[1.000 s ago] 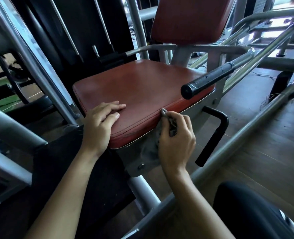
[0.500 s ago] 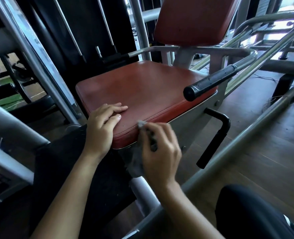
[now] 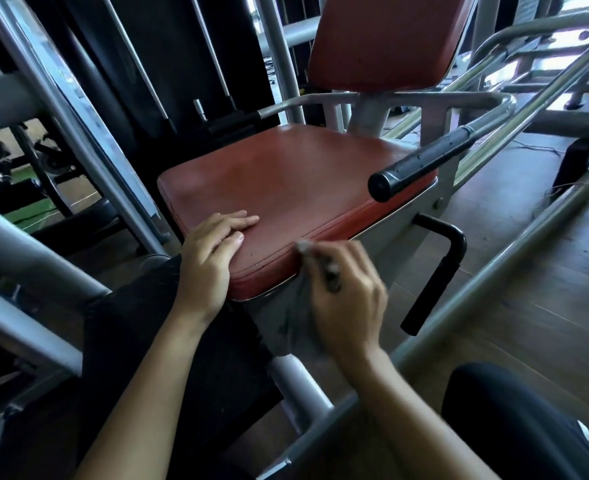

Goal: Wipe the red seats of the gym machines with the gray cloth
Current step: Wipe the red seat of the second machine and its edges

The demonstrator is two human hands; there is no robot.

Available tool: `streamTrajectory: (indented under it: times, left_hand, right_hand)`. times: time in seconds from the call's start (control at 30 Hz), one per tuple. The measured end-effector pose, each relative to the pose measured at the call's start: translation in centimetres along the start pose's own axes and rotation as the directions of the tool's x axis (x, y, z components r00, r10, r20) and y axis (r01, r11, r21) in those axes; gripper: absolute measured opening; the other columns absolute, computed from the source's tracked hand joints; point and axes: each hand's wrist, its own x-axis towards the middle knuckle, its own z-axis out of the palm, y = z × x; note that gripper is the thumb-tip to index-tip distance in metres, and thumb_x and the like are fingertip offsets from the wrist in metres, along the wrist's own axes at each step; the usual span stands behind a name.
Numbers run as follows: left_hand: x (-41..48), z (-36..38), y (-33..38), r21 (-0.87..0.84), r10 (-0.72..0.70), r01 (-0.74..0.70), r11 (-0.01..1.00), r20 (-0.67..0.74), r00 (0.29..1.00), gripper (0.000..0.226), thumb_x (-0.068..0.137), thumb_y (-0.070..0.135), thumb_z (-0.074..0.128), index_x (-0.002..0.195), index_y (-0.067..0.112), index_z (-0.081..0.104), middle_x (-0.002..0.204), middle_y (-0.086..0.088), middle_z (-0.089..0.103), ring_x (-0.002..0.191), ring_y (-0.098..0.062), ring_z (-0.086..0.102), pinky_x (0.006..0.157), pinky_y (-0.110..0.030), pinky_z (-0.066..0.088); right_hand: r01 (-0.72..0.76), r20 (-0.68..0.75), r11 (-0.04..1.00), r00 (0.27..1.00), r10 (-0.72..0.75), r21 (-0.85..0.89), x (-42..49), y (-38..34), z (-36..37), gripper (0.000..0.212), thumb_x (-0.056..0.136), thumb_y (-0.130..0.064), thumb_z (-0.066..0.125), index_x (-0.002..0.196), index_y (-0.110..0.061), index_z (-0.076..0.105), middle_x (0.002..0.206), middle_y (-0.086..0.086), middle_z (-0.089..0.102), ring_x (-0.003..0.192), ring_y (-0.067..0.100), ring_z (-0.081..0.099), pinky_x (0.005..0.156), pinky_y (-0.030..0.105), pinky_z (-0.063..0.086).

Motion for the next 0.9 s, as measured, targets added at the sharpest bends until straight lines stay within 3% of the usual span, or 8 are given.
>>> streamTrajectory:
  times: [0.1,0.17,0.3,0.37,0.5,0.6,0.8,0.9]
  left_hand:
    - [0.0,0.3,0.2,-0.010,-0.002,0.002,1.000,-0.026,1.000,0.035,0.091,0.021,0.048,0.111,0.017,0.077,0.121,0.014,0.068,0.124,0.000,0.055,0.117,-0.031,0.033]
    - [-0.2,0.5,0.4,-0.027,-0.003,0.002,1.000,-0.038,0.999,0.036,0.090,0.021,0.048,0.110,0.016,0.077,0.118,0.016,0.068,0.122,0.001,0.056,0.116,-0.031,0.035]
    - [-0.2,0.2,-0.1,-0.006,0.000,0.000,1.000,-0.029,1.000,0.036,0.094,0.023,0.045,0.114,0.020,0.076,0.123,0.017,0.067,0.127,-0.001,0.053,0.119,-0.038,0.032]
    - [-0.4,0.2,-0.1,0.006,-0.017,0.017,1.000,-0.041,0.999,0.038,0.095,0.024,0.043,0.114,0.023,0.076,0.126,0.014,0.067,0.130,-0.003,0.051,0.121,-0.039,0.028]
    - [-0.8,0.3,0.5,0.001,-0.031,0.031,1.000,-0.049,0.998,0.036,0.094,0.024,0.044,0.112,0.022,0.075,0.122,0.017,0.066,0.125,0.000,0.051,0.117,-0.029,0.031]
    - [-1.0,0.3,0.8,-0.045,-0.080,0.077,0.996,-0.069,0.994,0.032,0.093,0.023,0.047,0.115,0.018,0.070,0.121,0.018,0.063,0.119,0.008,0.052,0.103,-0.010,0.035]
    - [-0.9,0.4,0.4,-0.048,-0.105,0.100,0.994,-0.122,0.987,0.025,0.096,0.013,0.052,0.116,0.020,0.064,0.119,0.025,0.055,0.111,0.020,0.048,0.092,0.001,0.033]
    - [-0.9,0.0,0.4,-0.019,-0.070,0.068,0.998,-0.129,0.989,0.027,0.095,0.014,0.051,0.117,0.014,0.067,0.118,0.012,0.061,0.109,0.015,0.052,0.092,-0.001,0.035]
  right_hand:
    - [-0.236,-0.201,0.971,0.951,0.236,0.026,2.6,1.3,-0.1,0.008,0.092,-0.028,0.071,0.096,-0.022,0.074,0.096,-0.010,0.067,0.082,0.005,0.064,0.071,0.034,0.054]
    - [-0.260,-0.252,0.965,0.931,0.262,0.043,1.2,0.1,1.1,0.008,0.093,-0.024,0.070,0.098,-0.018,0.074,0.096,-0.009,0.067,0.082,0.005,0.064,0.072,0.030,0.054]
    - [-0.069,0.017,0.994,0.998,0.068,0.083,-2.1,-1.4,1.1,0.008,0.092,-0.024,0.073,0.098,-0.021,0.076,0.095,-0.013,0.067,0.085,0.008,0.066,0.068,0.030,0.055]
    - [-0.060,0.048,0.997,0.997,0.057,0.058,-1.3,-0.8,0.3,0.006,0.091,-0.028,0.074,0.097,-0.027,0.076,0.094,-0.015,0.067,0.084,0.006,0.066,0.065,0.031,0.054]
    - [-0.082,0.073,0.994,0.994,0.076,0.079,-0.1,-1.6,-0.7,0.007,0.090,-0.029,0.073,0.096,-0.025,0.075,0.093,-0.016,0.067,0.082,0.004,0.066,0.066,0.032,0.054]
    - [-0.014,0.175,0.998,0.985,0.003,0.065,2.4,-3.2,-1.3,0.011,0.090,-0.036,0.072,0.098,-0.029,0.076,0.092,-0.015,0.065,0.081,0.005,0.066,0.068,0.033,0.054]
    - [0.219,0.385,0.973,0.906,-0.178,-0.067,10.5,-6.5,0.3,0.017,0.089,-0.046,0.068,0.101,-0.034,0.071,0.100,-0.011,0.061,0.086,0.009,0.063,0.067,0.031,0.053]
    - [0.342,0.638,0.917,0.757,-0.141,-0.204,12.8,-5.5,2.9,0.024,0.092,-0.051,0.060,0.102,-0.032,0.070,0.105,-0.008,0.062,0.099,0.020,0.061,0.076,0.033,0.046]
